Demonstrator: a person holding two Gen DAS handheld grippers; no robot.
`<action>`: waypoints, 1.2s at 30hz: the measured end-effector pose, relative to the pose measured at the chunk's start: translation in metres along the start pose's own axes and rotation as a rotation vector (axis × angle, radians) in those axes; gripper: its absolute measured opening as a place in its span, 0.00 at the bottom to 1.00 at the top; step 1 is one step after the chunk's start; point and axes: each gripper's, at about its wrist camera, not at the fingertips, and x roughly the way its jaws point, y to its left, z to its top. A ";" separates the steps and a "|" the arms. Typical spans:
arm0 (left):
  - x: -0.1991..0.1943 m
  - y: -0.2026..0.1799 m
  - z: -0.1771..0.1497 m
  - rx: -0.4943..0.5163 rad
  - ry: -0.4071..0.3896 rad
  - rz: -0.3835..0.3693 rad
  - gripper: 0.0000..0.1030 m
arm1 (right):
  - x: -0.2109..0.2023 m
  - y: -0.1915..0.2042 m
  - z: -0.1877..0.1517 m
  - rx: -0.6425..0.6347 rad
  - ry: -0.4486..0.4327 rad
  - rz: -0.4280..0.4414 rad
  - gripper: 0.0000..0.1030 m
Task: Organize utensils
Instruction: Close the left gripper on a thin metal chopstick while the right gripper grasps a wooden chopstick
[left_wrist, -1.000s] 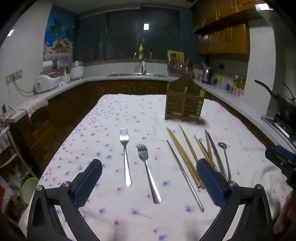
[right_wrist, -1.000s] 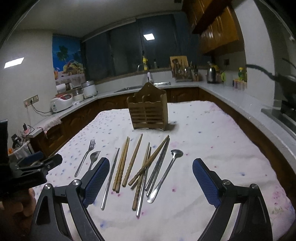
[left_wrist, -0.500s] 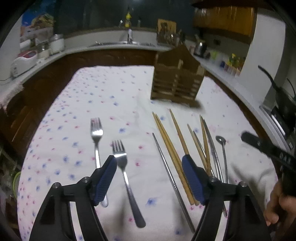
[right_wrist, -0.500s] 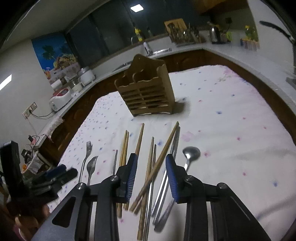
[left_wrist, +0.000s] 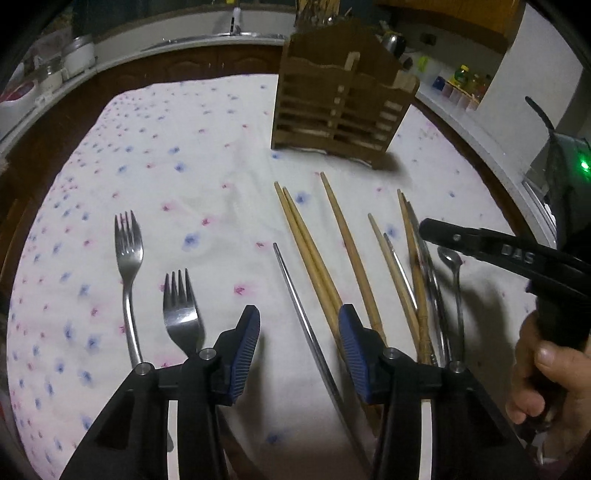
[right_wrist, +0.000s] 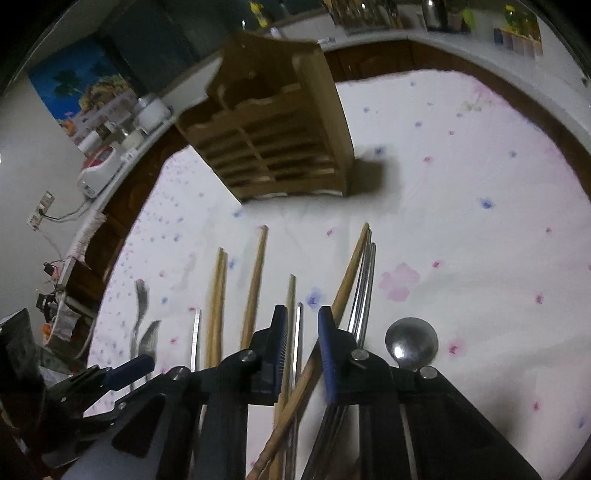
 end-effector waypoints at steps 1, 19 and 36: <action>0.004 0.001 0.002 0.002 0.007 -0.003 0.41 | 0.005 -0.002 0.001 0.003 0.011 -0.009 0.16; 0.059 -0.007 0.024 0.045 0.129 -0.063 0.25 | 0.048 -0.007 0.042 -0.070 0.090 -0.086 0.11; 0.044 0.023 0.015 -0.058 0.118 -0.106 0.18 | 0.047 -0.010 0.038 -0.069 0.051 -0.046 0.09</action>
